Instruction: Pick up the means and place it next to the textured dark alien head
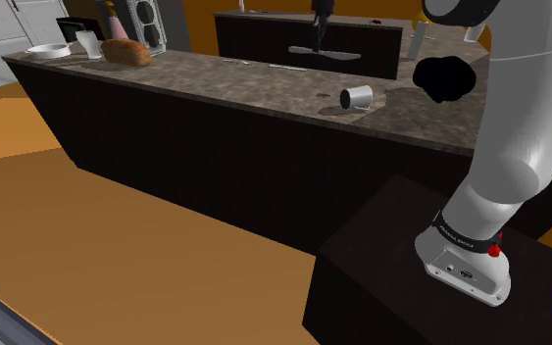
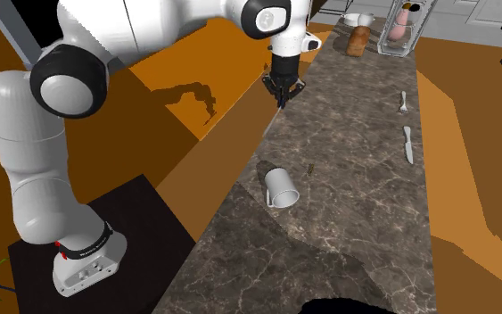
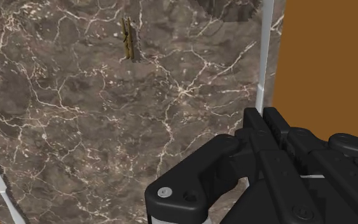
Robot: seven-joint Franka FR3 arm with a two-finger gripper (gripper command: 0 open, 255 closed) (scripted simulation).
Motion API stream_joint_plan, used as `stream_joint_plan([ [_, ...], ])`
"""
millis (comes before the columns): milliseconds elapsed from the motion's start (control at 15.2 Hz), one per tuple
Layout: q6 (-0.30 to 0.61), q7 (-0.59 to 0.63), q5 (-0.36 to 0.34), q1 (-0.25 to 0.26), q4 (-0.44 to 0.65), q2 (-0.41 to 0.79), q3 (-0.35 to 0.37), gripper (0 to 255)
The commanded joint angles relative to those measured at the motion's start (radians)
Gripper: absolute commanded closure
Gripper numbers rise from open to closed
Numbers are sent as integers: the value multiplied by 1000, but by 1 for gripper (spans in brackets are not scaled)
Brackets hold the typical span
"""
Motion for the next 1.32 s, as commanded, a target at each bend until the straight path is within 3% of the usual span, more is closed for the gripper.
stream_joint_plan([
  [0, -33, 2, 1, -2, 39, 6, 0, 255],
  [594, -178, 6, 16, -27, 243, 65, 1, 255],
  [858, -99, -54, -14, -36, 6, -92, -23, 255],
  [1254, -39, -145, -52, -71, -223, -261, -63, 255],
])
